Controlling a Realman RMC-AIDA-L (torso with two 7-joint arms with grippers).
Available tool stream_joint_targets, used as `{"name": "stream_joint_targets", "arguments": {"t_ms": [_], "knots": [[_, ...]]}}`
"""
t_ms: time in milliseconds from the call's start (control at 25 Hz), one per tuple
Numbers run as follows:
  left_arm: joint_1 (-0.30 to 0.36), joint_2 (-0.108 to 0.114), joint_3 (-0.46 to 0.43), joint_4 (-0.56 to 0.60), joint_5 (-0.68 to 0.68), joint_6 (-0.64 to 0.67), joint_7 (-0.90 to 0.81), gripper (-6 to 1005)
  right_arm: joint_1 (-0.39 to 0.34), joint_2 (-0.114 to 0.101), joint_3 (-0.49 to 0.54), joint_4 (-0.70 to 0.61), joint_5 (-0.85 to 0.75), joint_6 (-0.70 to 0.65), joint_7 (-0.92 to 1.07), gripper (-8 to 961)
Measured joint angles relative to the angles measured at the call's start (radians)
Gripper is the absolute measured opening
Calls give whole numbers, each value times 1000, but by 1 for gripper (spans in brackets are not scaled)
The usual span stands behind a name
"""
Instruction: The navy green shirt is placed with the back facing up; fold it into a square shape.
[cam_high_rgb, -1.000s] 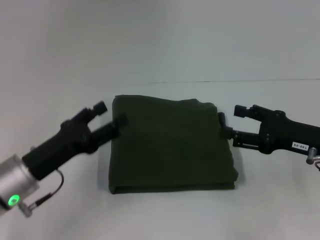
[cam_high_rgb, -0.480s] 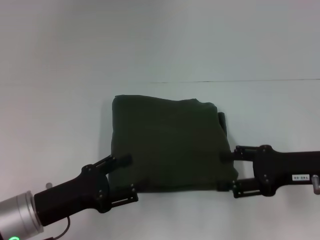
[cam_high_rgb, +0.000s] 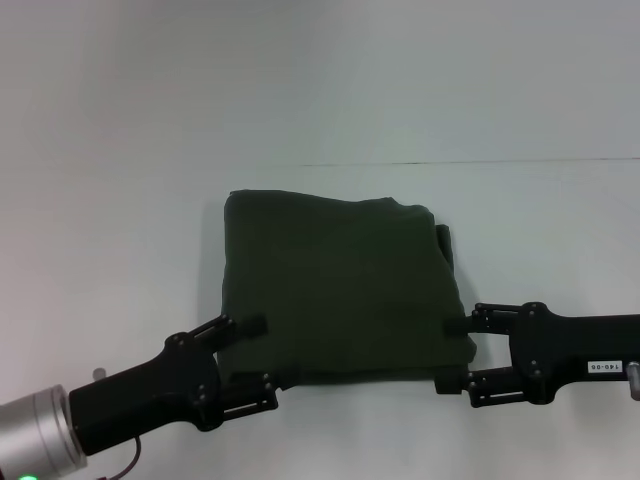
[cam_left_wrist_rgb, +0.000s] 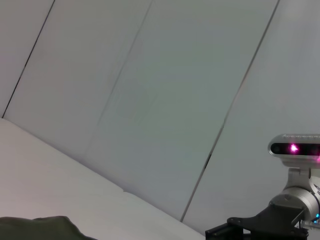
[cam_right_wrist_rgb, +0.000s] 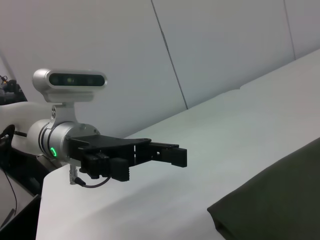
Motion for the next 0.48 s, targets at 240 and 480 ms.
{"name": "stream_joint_targets", "arguments": {"t_ms": [240,480], "knots": [[-4,2,3,0,1,1,0,934,0,1,-3,1,0,0,0,900],[-5,1,1,0,1,1,0,934,0,-3,0,3,0,0,0,900]]}}
